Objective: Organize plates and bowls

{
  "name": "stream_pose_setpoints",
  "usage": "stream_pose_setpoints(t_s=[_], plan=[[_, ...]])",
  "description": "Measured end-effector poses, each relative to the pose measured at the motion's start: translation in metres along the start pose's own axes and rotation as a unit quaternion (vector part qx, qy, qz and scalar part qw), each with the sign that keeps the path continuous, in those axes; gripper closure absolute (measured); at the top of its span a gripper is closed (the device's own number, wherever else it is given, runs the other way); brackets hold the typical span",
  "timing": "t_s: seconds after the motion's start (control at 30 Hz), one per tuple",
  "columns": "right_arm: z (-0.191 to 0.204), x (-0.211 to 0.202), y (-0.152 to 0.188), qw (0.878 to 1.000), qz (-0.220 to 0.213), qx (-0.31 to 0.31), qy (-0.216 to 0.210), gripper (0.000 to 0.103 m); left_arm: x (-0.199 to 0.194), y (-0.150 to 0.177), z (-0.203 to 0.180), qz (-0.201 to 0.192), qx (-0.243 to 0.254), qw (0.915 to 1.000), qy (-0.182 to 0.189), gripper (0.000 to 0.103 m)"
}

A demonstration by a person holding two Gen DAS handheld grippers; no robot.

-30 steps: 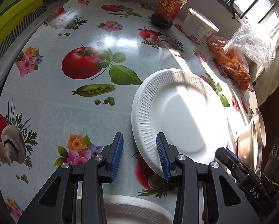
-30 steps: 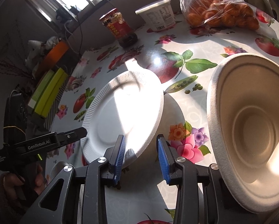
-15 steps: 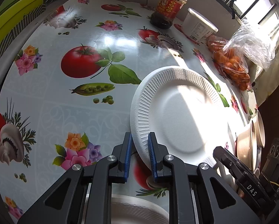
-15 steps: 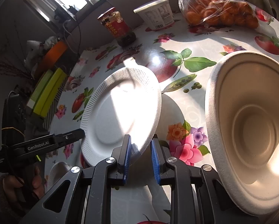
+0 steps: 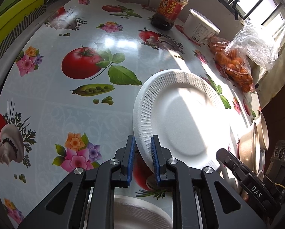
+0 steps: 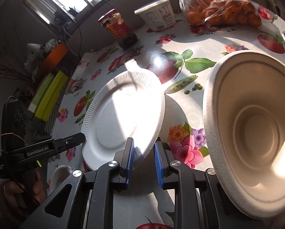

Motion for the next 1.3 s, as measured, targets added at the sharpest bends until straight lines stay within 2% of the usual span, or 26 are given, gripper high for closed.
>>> stream_pose_setpoints(t_s=[0.83,1.3], plan=[[0.022,-0.030,0.012,1.000,-0.008,-0.010,-0.020,0.083,-0.046,0.018,0.003,-0.032,0.001,0.9994,0.011,0.085],[0.043,-0.041,0.029,0.999,-0.001,-0.027,-0.042,0.082,-0.077,0.044,0.020,-0.051,-0.013,0.9985,0.010,0.085]])
Point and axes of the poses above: each gripper's, at about its wrist camera, not at the fingertips, and x roughly the way its jaws point, z to its left, y to its underside, the point moved 6 cm from there along x, roughly the way its jaws point, and after that the axes turned 5 degrees about -z, right-handed, at the moved point
